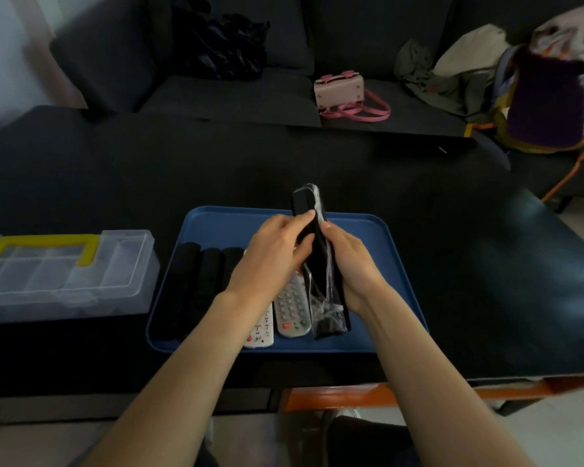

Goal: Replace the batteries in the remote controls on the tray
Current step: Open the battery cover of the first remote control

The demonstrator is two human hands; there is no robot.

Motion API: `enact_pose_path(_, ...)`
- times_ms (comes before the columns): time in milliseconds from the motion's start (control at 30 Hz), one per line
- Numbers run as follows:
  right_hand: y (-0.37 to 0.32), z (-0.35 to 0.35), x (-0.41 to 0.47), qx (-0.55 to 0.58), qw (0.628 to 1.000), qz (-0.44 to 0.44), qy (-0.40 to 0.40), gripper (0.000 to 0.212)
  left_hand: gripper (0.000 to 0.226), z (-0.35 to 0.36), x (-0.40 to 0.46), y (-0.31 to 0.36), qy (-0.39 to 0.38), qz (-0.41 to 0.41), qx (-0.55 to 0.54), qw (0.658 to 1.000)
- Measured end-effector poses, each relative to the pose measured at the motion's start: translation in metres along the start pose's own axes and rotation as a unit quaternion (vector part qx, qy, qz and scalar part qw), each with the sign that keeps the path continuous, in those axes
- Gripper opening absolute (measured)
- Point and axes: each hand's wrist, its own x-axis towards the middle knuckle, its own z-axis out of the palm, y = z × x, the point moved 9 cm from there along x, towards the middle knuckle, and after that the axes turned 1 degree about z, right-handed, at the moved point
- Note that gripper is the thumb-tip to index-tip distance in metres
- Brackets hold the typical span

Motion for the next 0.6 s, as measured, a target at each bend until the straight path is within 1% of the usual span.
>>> enact_pose_path(100, -0.001, -0.007, -0.001, -0.009, 1.0, -0.004, 0.003, 0.032, 0.031, -0.007, 0.007, -0.001, 0.045, -0.036, -0.038, 0.998)
enact_pose_path(167, -0.002, -0.014, -0.003, -0.003, 1.0, -0.009, 0.007, 0.031, 0.033, -0.002, 0.01, 0.003, 0.032, -0.063, -0.058, 0.996)
enact_pose_path(233, -0.002, -0.021, -0.005, -0.013, 1.0, -0.015, 0.012, 0.03, 0.037, 0.006, 0.012, 0.009, 0.009, -0.089, -0.047, 0.995)
enact_pose_path(333, -0.003, -0.036, -0.008, -0.036, 0.998, -0.011, 0.045, 0.031, 0.021, 0.008, 0.014, 0.015, 0.024, -0.097, 0.011, 0.995)
enact_pose_path(367, -0.003, -0.042, -0.008, -0.034, 0.997, -0.005, 0.062, 0.031, 0.019, 0.006, 0.014, 0.015, 0.037, -0.101, 0.013, 0.994)
enact_pose_path(433, -0.004, -0.055, -0.01, -0.011, 0.995, 0.008, 0.097, 0.031, 0.018, 0.001, 0.014, 0.01, 0.067, -0.127, -0.027, 0.989)
enact_pose_path(500, -0.005, -0.065, -0.013, 0.039, 0.992, 0.018, 0.117, 0.031, 0.016, -0.001, 0.013, 0.005, 0.081, -0.168, -0.074, 0.98)
enact_pose_path(533, -0.005, -0.067, -0.014, 0.071, 0.99, 0.022, 0.12, 0.033, 0.016, 0.002, 0.014, 0.003, 0.075, -0.187, -0.077, 0.976)
enact_pose_path(600, -0.005, -0.071, -0.014, 0.118, 0.985, 0.025, 0.12, 0.04, 0.015, 0.018, 0.019, -0.002, 0.039, -0.215, -0.06, 0.974)
